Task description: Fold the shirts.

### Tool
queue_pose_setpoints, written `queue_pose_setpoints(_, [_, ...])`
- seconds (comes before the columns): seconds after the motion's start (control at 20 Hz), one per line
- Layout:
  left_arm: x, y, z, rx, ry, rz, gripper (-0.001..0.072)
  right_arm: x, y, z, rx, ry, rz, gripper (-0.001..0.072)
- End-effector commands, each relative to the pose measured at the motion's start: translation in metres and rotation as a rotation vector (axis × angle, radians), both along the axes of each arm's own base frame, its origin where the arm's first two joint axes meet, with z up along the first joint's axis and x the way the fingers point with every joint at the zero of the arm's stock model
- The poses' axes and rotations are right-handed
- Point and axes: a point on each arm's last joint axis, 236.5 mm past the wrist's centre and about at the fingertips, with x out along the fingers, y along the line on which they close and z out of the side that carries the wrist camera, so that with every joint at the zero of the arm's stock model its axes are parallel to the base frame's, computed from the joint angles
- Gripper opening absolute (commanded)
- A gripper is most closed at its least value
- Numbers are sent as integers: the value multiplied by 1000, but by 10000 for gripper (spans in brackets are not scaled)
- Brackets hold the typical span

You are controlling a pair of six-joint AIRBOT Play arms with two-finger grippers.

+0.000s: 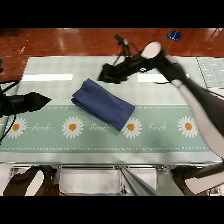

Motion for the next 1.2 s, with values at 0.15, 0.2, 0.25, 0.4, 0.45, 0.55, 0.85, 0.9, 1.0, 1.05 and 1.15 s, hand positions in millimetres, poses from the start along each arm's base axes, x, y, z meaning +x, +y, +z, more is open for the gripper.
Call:
queue_pose_setpoints(0.15, [0, 5, -2, 7, 7, 16, 23, -57, -223, -6, -531, -153, -566, 406])
queue_pose_setpoints(0.2, [0, 1, -2, 7, 6, 6, 23, -75, -222, -28, -457, -116, -639, 406])
queue_pose_setpoints(0.25, [0, -2, -2, 7, 3, -5, 23, -95, -215, -55, -374, -55, -686, 406])
queue_pose_setpoints(0.4, [-3, -10, -3, 7, 6, -30, 23, -133, -184, -115, -157, 135, -767, 406])
queue_pose_setpoints(0.45, [-3, -10, -3, 6, 6, -32, 23, -137, -176, -125, -100, 170, -782, 406])
queue_pose_setpoints(0.55, [-3, -10, -3, 6, 6, -31, 23, -138, -163, -131, -36, 190, -768, 406])
queue_pose_setpoints(0.85, [-3, -10, -3, 6, 7, -31, 23, -136, -133, -159, 23, 304, -708, 406])
queue_pose_setpoints(0.9, [-3, -10, -3, 6, 6, -31, 23, -134, -128, -160, 34, 313, -701, 406])
queue_pose_setpoints(1.0, [-3, -10, -3, 6, 7, -31, 23, -127, -120, -163, 57, 332, -695, 407])
queue_pose_setpoints(1.05, [-3, -10, -3, 2, 10, -29, 23, -123, -116, -163, 72, 340, -693, 406])
queue_pose_setpoints(1.15, [-7, -14, -3, -15, 25, -37, 23, -114, -104, -164, 107, 363, -679, 406])
